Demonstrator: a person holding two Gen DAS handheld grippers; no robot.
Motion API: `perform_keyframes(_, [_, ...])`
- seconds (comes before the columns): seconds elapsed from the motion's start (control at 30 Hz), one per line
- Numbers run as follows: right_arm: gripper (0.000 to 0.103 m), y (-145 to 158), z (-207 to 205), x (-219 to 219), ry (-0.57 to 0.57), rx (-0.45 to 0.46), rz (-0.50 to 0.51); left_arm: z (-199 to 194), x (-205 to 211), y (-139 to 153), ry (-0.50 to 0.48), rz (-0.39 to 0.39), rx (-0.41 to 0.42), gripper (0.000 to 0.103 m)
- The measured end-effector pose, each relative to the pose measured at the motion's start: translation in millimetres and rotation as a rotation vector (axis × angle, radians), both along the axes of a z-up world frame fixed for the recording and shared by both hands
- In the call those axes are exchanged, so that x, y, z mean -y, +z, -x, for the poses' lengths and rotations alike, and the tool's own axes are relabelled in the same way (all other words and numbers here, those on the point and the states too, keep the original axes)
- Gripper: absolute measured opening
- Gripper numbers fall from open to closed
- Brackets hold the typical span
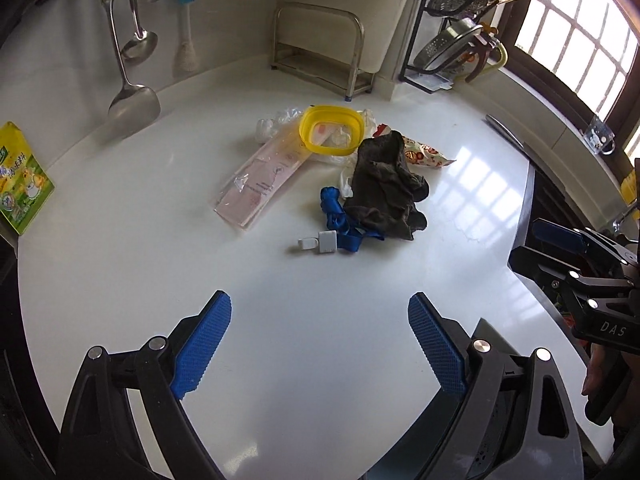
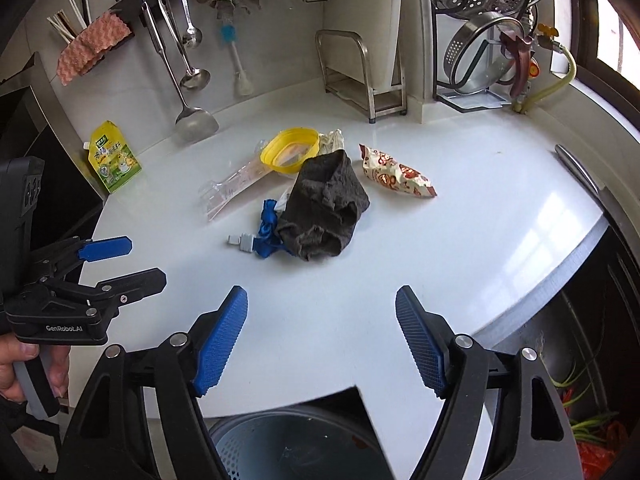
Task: Collect trash
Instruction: 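Grasp the dark grey cloth with the right gripper and lift it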
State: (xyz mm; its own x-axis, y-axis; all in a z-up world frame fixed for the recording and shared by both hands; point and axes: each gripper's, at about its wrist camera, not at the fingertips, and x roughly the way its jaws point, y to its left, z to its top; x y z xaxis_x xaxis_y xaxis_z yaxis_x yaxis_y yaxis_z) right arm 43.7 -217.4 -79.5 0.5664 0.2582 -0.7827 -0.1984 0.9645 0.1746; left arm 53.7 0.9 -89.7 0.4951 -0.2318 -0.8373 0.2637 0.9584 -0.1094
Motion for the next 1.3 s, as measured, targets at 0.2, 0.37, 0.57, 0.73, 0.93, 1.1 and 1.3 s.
perform_keyframes(0.2, [0.077, -4, -52, -9, 0.011, 0.01, 0.024, -20, -14, -5, 0.036, 0.005, -0.008, 0.088])
perform_keyframes(0.37, [0.077, -20, -90, -25, 0.055, 0.002, 0.079, -29, -22, -11, 0.06, 0.019, -0.027, 0.088])
perform_keyframes(0.57, [0.077, -46, -123, -41, 0.105, -0.017, 0.14, -32, -30, -20, 0.089, 0.032, -0.054, 0.088])
perform_keyframes(0.73, [0.052, -63, -133, -45, 0.146, -0.046, 0.17, -31, -39, -24, 0.114, 0.048, -0.074, 0.088])
perform_keyframes(0.93, [0.017, -56, -127, -35, 0.136, -0.048, 0.099, -34, -42, -28, 0.128, 0.061, -0.088, 0.088])
perform_keyframes(1.1, [0.008, -33, -113, -21, 0.131, -0.024, 0.014, -37, -31, -27, 0.109, 0.073, -0.086, 0.088])
perform_keyframes(1.3, [0.008, 1, -90, -3, 0.118, 0.031, -0.07, -36, -12, -30, 0.083, 0.082, -0.09, 0.088])
